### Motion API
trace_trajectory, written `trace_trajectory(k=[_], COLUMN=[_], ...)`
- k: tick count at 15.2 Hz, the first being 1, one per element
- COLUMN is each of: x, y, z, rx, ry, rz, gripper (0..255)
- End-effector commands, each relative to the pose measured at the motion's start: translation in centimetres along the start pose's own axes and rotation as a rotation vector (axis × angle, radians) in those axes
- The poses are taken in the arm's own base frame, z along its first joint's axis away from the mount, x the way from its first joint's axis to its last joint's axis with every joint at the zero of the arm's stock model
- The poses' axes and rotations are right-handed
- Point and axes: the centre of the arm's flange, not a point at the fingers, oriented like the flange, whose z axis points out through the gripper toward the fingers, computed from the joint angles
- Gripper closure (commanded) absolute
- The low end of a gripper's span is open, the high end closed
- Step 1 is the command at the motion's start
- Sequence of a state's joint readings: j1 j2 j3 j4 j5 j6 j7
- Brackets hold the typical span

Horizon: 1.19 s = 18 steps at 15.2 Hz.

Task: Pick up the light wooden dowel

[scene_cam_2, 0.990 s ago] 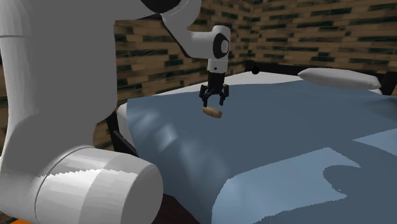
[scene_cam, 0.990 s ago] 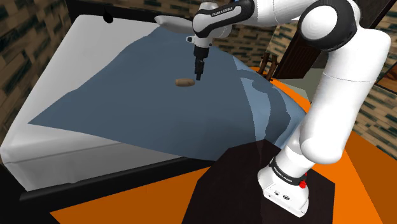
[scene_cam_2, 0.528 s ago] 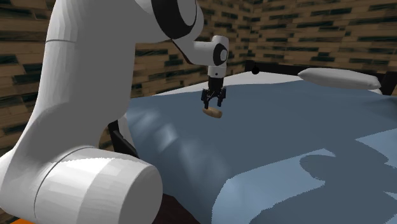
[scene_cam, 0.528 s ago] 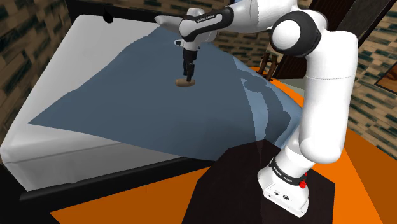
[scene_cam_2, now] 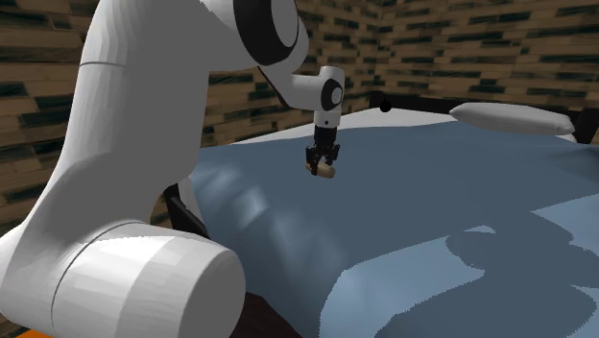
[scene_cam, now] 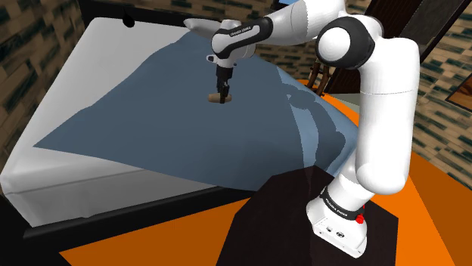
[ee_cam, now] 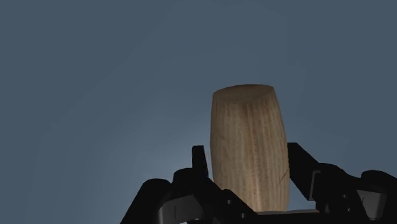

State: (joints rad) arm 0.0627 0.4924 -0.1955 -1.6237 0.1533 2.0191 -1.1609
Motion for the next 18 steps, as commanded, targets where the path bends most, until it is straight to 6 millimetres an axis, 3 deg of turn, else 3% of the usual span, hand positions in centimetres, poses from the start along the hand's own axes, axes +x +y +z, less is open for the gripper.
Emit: trace_trajectory(k=[1, 9, 18], x=[0.0, 0.0, 0.0], y=[0.1, 0.0, -0.5], z=[0.1, 0.1, -4.7], rx=[0.000, 0.000, 0.000], ry=[0.000, 0.000, 0.000], rz=[0.000, 0.000, 0.000], gripper=[255, 255, 255])
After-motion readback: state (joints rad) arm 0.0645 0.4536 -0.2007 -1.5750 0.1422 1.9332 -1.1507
